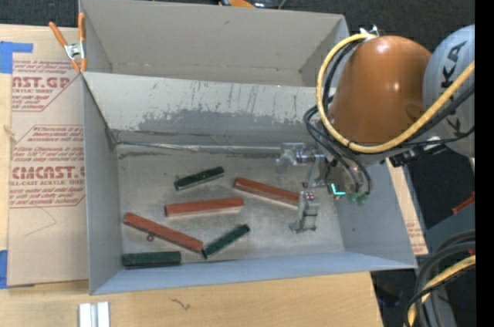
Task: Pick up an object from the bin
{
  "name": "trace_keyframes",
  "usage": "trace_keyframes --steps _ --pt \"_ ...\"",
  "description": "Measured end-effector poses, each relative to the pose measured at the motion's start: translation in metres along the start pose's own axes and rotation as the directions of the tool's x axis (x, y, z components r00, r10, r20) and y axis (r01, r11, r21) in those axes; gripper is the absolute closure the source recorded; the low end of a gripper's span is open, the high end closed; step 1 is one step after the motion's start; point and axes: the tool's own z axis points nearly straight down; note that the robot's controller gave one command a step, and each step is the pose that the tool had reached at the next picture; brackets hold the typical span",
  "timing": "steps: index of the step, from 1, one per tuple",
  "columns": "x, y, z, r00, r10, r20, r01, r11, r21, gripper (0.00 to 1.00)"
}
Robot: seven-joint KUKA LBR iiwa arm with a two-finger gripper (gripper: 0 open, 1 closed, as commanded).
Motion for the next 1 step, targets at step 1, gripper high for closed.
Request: trace_keyframes --steps 1 --pt "-0.0253 0.0809 0.1373 0.990 -0.143 0.001 0.143 0.990 -0.001 0.00"
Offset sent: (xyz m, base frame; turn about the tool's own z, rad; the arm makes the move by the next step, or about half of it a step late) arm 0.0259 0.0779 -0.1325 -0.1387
